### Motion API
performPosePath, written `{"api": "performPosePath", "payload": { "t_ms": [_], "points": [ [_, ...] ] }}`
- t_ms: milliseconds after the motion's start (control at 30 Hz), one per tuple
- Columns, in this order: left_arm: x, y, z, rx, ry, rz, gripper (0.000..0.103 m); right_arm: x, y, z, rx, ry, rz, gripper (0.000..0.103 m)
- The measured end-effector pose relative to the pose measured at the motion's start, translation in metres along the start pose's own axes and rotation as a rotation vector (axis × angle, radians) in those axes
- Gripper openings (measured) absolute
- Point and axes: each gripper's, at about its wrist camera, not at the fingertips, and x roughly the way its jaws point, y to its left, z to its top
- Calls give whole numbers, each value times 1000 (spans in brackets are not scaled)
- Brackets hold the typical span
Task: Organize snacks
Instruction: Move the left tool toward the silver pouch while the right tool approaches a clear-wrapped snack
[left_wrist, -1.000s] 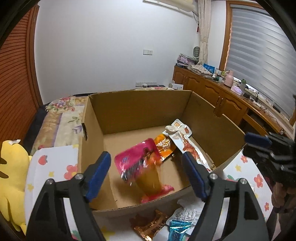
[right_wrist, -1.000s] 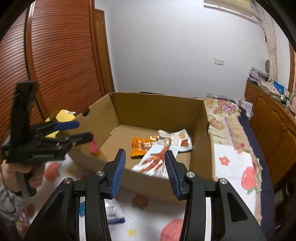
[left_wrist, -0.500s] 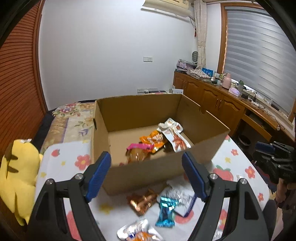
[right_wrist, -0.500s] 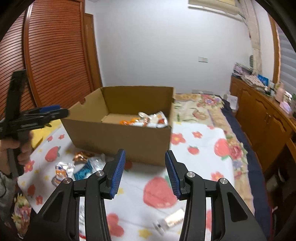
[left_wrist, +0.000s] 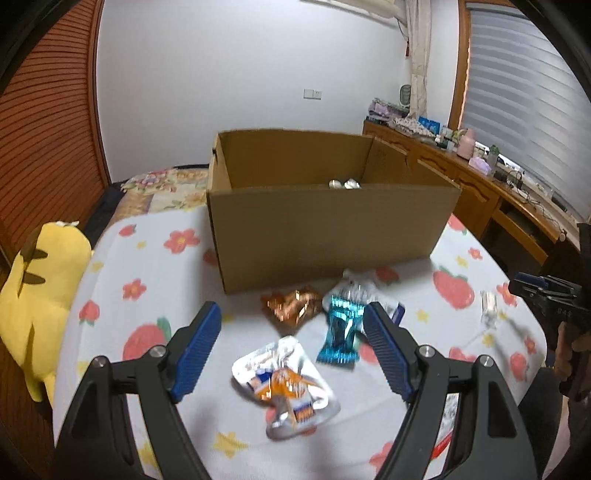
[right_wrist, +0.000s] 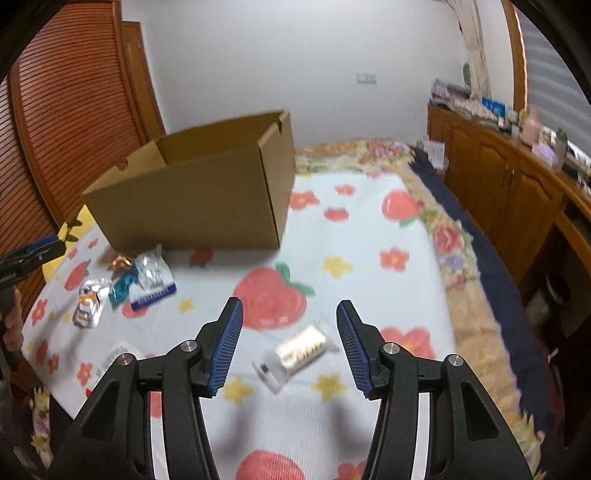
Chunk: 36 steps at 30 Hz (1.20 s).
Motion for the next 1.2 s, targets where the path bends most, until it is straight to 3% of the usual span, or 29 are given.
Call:
{"api": "performPosePath", "payload": {
  "t_ms": [267,533,700,833,1200],
  "points": [
    [10,5,-28,-35,55,3,79,29,-3,-25,47,92,12,54],
    [20,10,-49,-51,105,14,79,42,1,-27,47,108,6,57],
    [28,12,-50,-56,126,26,79,54,11,-15,10,121,-3,57],
    [33,12,-51,-63,144,29,79,60,20,-9,-67,136,-66,57],
    [49,9,-46,-75,201,69,79,69,23,-16,-102,138,-75,53]
  ]
}}
